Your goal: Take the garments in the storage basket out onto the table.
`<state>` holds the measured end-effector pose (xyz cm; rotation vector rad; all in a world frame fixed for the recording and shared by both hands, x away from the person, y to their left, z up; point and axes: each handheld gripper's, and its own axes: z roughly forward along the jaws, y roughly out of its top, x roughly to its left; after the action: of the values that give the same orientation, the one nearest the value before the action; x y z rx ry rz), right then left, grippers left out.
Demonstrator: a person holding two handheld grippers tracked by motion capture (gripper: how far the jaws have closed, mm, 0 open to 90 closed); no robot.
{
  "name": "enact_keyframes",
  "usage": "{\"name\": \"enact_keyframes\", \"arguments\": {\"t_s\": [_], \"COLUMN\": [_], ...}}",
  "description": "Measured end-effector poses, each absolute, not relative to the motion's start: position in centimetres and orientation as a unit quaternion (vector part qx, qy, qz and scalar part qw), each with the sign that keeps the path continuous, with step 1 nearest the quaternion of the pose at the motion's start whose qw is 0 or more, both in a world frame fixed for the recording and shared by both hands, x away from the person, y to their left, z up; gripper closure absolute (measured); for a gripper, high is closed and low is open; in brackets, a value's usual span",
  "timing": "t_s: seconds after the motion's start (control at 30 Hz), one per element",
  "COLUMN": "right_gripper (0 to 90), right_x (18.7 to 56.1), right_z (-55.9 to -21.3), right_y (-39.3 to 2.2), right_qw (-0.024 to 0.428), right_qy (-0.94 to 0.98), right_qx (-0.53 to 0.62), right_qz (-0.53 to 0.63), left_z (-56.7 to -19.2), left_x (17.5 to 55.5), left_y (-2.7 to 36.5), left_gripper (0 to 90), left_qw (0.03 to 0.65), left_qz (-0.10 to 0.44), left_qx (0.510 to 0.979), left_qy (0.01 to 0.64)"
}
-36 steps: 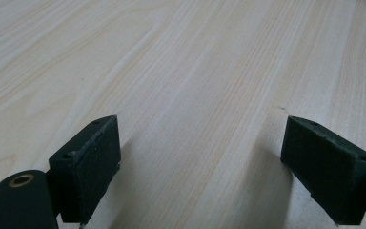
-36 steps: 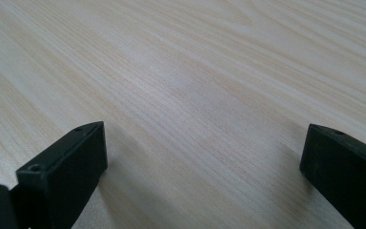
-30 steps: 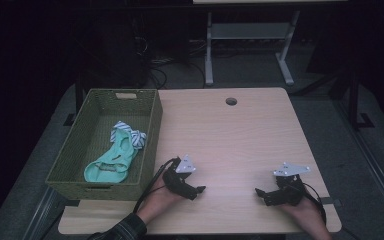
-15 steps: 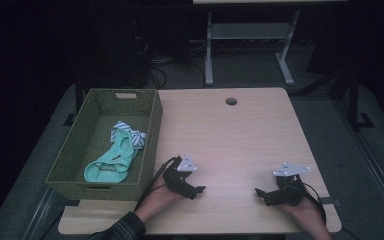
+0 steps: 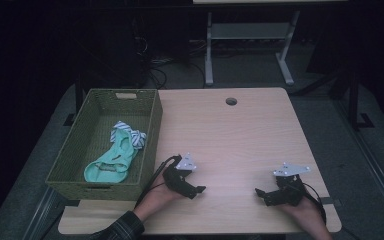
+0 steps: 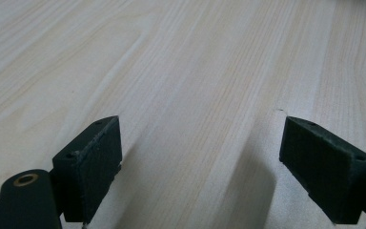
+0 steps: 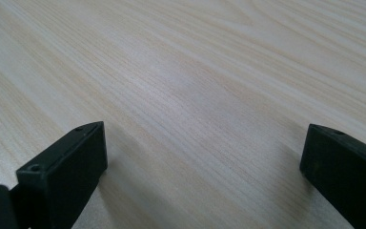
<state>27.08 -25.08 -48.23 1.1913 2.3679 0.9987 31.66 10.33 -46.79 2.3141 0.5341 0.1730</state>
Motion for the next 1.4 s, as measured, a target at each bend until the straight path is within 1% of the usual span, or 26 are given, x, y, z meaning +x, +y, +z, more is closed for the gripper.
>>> {"name": "enact_keyframes", "arguments": {"t_s": [0.3, 0.7, 1.4], "right_gripper": [1.4, 1.5, 1.4], "right_x": [27.1, 27.0, 27.0], "right_z": [-48.2, -48.2, -48.2], "right_y": [-25.1, -25.0, -25.0], "right_qw": [0.153, 0.152, 0.15], "right_qy": [0.826, 0.827, 0.827], "right_qx": [0.415, 0.414, 0.415], "right_qz": [0.349, 0.349, 0.348], "left_z": [-46.2, -45.5, -44.3], "left_x": [31.6, 31.9, 32.1], "left_y": [10.3, 10.4, 10.3], "left_gripper": [13.7, 13.8, 13.8], "left_qw": [0.377, 0.377, 0.388], "left_qz": [0.06, 0.064, 0.055], "left_qx": [0.901, 0.904, 0.9], "left_qy": [0.206, 0.192, 0.193]}}
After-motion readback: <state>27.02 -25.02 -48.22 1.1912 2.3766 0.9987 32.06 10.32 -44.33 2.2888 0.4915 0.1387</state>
